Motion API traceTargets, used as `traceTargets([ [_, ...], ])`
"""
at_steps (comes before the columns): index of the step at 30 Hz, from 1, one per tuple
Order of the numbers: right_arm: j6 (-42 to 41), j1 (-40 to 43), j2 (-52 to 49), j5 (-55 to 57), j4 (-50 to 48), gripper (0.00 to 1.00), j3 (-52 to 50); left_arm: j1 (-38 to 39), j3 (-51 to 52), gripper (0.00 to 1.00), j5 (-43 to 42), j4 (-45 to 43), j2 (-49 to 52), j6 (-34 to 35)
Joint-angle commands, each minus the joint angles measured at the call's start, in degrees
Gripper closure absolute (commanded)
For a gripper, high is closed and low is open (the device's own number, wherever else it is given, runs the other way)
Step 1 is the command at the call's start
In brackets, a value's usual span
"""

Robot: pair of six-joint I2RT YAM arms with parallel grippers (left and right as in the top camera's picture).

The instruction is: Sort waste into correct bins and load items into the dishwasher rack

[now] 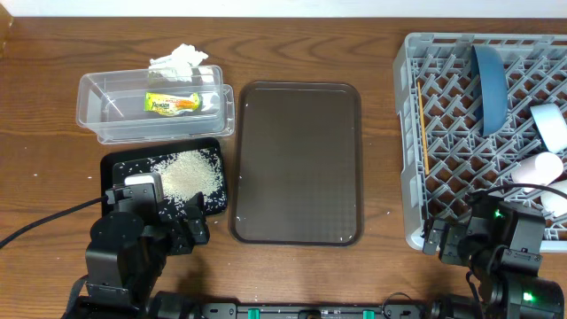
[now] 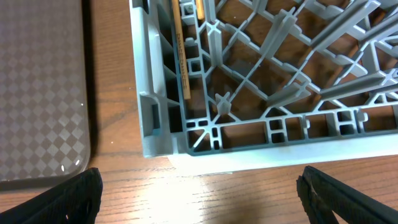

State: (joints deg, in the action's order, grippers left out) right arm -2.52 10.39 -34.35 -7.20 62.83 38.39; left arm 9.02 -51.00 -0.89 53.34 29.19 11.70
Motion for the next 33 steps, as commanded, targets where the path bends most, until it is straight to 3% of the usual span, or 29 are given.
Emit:
traceTargets([
  [1, 0.2, -1.2, 1.6, 0.3, 0.0, 0.01, -0.6, -0.3, 0.5, 0.01, 0.9, 0.0, -0.1, -0.7],
  [9, 0.3, -7.8, 10.7, 1.0, -2.9, 0.01, -0.9, -0.3, 0.5, 0.01, 0.9, 0.0, -0.1, -0.7],
  [14, 1.2, -11.2, 17.7, 0.9, -16.4, 0.01, -6.2, -0.3, 0.5, 0.01, 0.9, 0.0, -0.1, -0.7],
  [28, 2.9, -12.1, 33.3, 1.4, -56.8, 0.01, -34.8, -0.3, 0.5, 0.01, 0.9, 0.0, -0.1, -0.7],
  [33, 8.7, -12.2, 34.1, 1.5, -62.0, 0.01, -38.1, -0.3, 0.5, 0.01, 0.9, 0.0, -0.1, -0.7],
])
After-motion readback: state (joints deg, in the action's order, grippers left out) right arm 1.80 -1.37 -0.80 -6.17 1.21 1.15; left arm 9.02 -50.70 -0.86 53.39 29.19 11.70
